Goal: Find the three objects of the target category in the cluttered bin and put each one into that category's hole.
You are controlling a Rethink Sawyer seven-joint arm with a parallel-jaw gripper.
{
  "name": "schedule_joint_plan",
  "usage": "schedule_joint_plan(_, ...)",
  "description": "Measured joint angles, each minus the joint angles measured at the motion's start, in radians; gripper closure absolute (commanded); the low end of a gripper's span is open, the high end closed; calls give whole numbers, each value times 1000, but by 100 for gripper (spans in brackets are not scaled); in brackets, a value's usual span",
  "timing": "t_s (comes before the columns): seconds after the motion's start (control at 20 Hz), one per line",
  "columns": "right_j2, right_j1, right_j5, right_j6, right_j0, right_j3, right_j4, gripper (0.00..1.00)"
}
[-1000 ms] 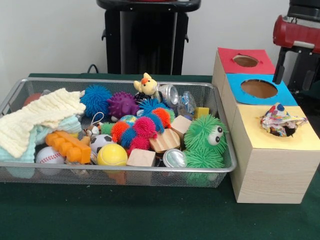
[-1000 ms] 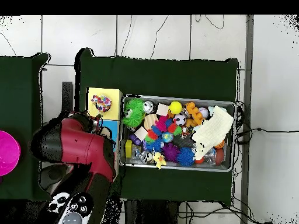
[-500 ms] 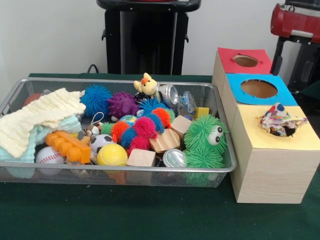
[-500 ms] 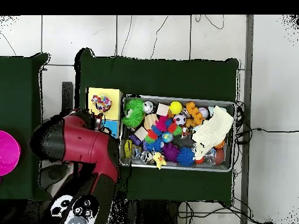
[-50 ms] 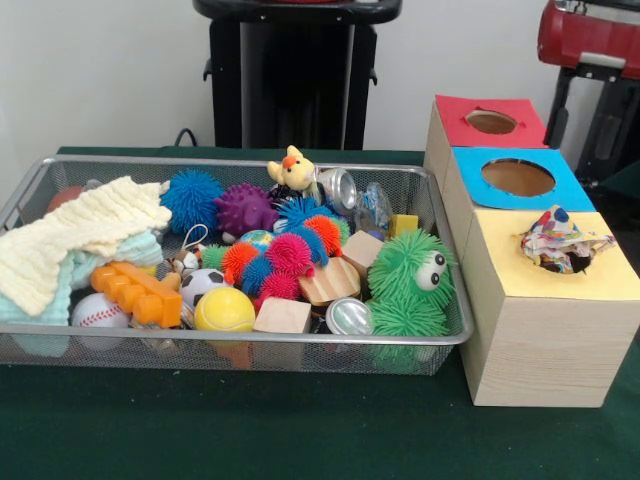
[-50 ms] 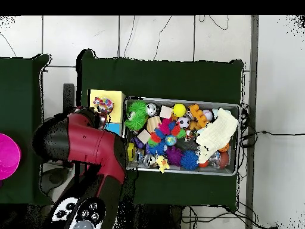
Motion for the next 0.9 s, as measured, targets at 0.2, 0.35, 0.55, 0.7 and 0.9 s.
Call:
schedule_joint_plan(0.2, 0, -4, 0, 0, 0, -1, -2, 100)
schedule_joint_plan(0.35, 0, -5, 0, 0, 0, -3, -2, 100)
schedule_joint_plan(0.55, -1, -5, 2, 0, 0, -9, -5, 100)
schedule_joint_plan(0.7, -1, -4, 2, 0, -4, -18, -6, 100)
schedule_joint_plan(0.9, -1, 4, 1, 0, -13, -29, -6, 100)
